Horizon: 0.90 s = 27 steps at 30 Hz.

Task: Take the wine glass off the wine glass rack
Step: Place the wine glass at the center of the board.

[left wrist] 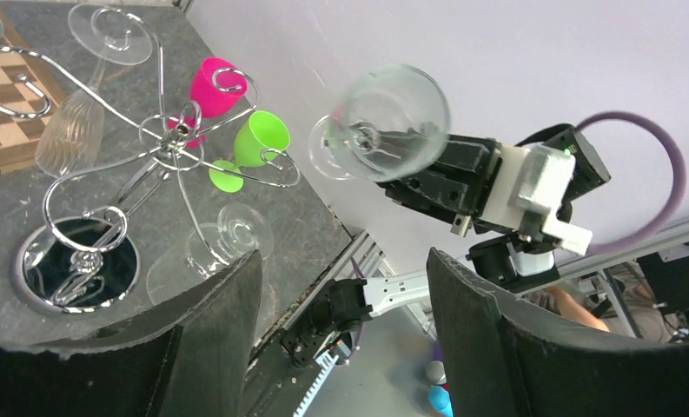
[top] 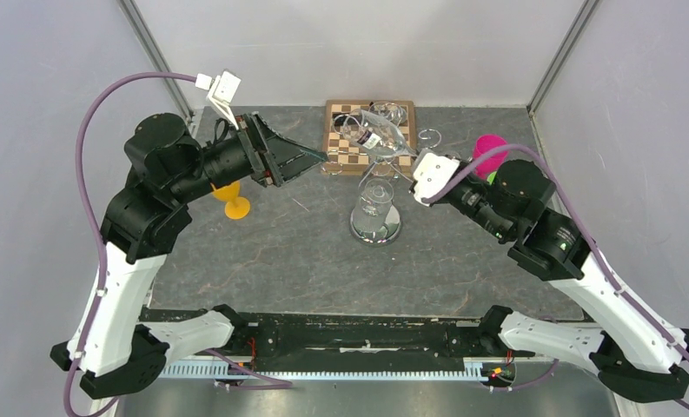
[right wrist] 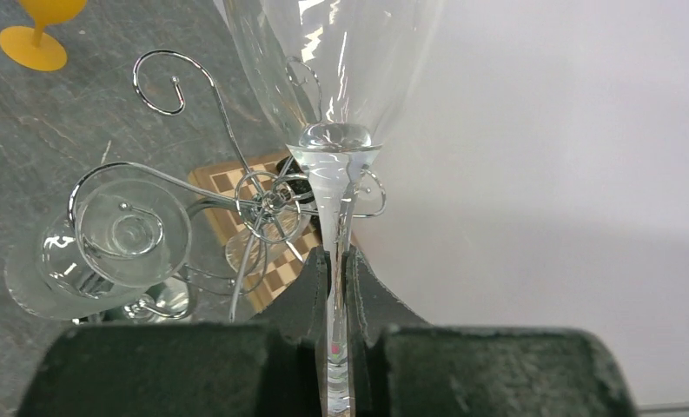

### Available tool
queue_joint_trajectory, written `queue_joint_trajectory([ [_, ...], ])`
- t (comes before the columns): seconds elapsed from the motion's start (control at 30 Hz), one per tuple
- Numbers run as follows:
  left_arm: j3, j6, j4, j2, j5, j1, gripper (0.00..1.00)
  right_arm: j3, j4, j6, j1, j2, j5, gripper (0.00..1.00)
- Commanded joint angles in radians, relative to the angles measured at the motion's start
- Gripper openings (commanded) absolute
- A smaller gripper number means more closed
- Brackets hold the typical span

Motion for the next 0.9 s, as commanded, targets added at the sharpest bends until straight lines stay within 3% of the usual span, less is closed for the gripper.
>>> queue_joint_trajectory([
  [0.0, 0.02, -0.095, -0.023, 0.013, 0.055, 0.052, 0.75, -0.027, 0.134, -0.154, 0.003, -0.048, -0.061, 0.0],
  [0.3, -0.037, -0.188, 0.038, 0.001, 0.223, 0.184, 0.72, -0.041, 0.177, -0.276, 0.002, -0.059, -0.086, 0.0],
  [0.7, -0.088, -0.202, 0.061, -0.013, 0.273, 0.206, 0.69, -0.001, 0.201, -0.313, 0.035, 0.017, -0.061, 0.0],
  [0.87, -0.089, -0.187, 0.043, -0.011, 0.28, 0.208, 0.63, 0.016, 0.199, -0.33, 0.08, 0.046, -0.018, 0.0],
])
